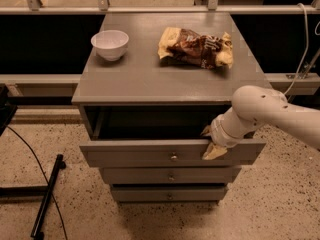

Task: Open top drawer

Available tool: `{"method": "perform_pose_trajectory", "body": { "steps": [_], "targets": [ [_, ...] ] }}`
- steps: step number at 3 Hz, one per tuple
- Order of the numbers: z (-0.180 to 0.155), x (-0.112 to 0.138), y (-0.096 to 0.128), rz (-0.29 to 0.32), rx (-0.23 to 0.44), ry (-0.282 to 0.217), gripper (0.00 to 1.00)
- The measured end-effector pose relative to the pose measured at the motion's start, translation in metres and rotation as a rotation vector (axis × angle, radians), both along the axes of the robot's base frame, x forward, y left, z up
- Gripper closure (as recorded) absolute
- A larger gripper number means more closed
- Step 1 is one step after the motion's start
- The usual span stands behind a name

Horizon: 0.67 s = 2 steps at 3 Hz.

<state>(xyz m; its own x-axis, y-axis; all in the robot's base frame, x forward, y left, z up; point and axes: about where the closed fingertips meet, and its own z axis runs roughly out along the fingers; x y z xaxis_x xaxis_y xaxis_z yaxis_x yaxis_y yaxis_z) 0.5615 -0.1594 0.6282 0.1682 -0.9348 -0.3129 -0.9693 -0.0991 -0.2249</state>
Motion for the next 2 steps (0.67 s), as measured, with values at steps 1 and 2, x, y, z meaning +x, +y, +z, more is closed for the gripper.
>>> {"method": "perform_pose_trajectory", "body": {
  "steps": [1, 2],
  "targets": [
    [-0.002, -0.013, 0.002, -0.003, 0.004, 0.035, 0.42],
    [-0.002, -0.028, 0.005, -0.009, 0.010, 0.069, 0.42]
  ]
}}
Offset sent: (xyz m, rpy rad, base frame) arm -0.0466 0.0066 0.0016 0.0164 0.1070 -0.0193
